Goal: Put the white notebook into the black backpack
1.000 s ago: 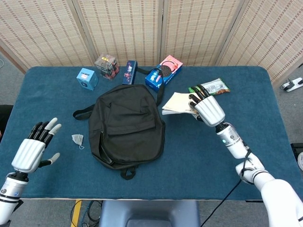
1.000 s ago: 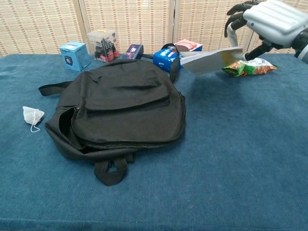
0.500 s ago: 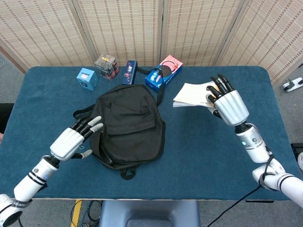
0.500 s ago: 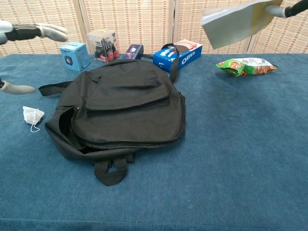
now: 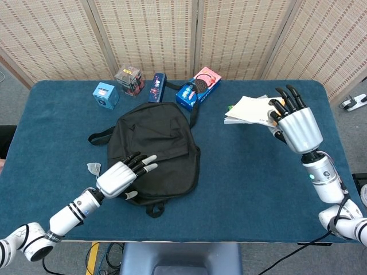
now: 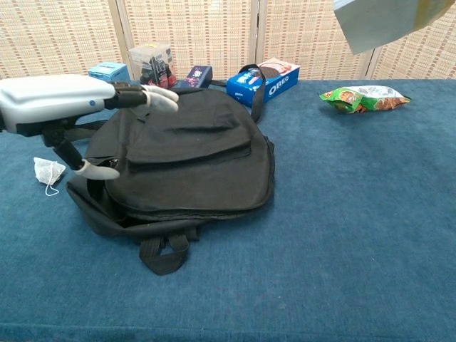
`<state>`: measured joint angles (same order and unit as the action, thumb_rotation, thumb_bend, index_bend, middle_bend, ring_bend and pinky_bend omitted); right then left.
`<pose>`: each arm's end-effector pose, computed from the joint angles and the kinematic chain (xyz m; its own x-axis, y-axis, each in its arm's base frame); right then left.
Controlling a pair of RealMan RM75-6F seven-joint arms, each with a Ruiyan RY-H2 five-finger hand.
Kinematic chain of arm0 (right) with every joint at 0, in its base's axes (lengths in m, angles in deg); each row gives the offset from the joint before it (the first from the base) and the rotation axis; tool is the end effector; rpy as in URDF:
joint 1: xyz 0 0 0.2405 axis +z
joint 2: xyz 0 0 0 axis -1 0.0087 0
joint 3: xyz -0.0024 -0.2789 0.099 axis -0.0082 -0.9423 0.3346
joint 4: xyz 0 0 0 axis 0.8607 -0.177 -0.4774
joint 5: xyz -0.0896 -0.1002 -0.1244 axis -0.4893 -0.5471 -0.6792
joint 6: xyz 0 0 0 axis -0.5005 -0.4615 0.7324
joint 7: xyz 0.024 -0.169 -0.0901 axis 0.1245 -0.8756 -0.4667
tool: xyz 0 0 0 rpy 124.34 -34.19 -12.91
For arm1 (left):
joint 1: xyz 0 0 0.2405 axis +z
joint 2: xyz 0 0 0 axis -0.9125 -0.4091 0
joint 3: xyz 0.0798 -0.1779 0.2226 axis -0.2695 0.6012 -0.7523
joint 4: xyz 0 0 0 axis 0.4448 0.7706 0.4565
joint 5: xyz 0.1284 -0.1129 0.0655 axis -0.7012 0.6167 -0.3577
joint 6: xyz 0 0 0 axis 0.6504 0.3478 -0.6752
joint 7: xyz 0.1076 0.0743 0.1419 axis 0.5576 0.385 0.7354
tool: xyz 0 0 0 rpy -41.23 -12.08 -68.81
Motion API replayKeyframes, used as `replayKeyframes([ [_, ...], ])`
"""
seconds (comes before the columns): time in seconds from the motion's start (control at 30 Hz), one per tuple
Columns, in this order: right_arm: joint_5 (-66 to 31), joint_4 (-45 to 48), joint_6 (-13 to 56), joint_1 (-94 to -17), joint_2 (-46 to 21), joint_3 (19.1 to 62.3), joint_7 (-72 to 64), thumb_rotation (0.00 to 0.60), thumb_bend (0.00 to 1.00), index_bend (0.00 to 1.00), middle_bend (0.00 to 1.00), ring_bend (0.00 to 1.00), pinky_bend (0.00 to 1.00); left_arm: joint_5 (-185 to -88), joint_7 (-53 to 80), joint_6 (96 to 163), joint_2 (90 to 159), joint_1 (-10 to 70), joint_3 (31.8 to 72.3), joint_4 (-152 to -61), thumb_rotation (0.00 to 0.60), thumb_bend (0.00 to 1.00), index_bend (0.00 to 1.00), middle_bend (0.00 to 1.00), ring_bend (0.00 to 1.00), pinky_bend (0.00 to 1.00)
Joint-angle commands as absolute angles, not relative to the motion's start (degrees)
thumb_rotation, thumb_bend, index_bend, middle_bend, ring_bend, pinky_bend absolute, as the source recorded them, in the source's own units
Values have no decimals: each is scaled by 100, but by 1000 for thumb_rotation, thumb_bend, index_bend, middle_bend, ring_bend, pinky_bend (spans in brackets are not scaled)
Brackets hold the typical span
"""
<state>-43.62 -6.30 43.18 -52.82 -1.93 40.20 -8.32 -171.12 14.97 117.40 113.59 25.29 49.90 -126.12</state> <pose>-0.1910 -0.4170 0.2162 0.5060 0.4768 0.7188 -0.6299 -0.3650 0.6856 -0.1423 0.3617 0.0521 0.5796 0.1918 0.7920 0.6437 -0.7037 -0.3007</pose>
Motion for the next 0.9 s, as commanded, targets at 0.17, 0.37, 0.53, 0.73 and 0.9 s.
replayKeyframes([
  [0.17,-4390,-683,4293,-5356,-227,4027,-797,600,510,632,380,150,125,-16707,1902,11231,11826,2217,4910,-12306,600,256,80,0,43,19],
  [0.37,-4410,-741,4282,-5389,-256,4064,-732,600,510,632,380,150,125,-16455,1968,11040,12167,2073,4871,-12010,600,256,79,0,43,19],
  [0.53,-4437,-785,4254,-5405,-286,4071,-692,600,510,632,380,150,125,-16206,2096,10798,12193,1972,4818,-12069,600,256,78,0,43,19],
  [0.73,-4451,-898,4192,-5421,-382,4061,-603,600,511,632,381,150,125,-15913,2196,10672,12344,1890,4815,-11938,600,256,78,0,43,19],
  [0.9,-4490,-973,4183,-5424,-422,4063,-544,600,511,632,380,150,125,-15710,2126,10780,12565,1890,4881,-11647,600,256,94,0,53,23],
])
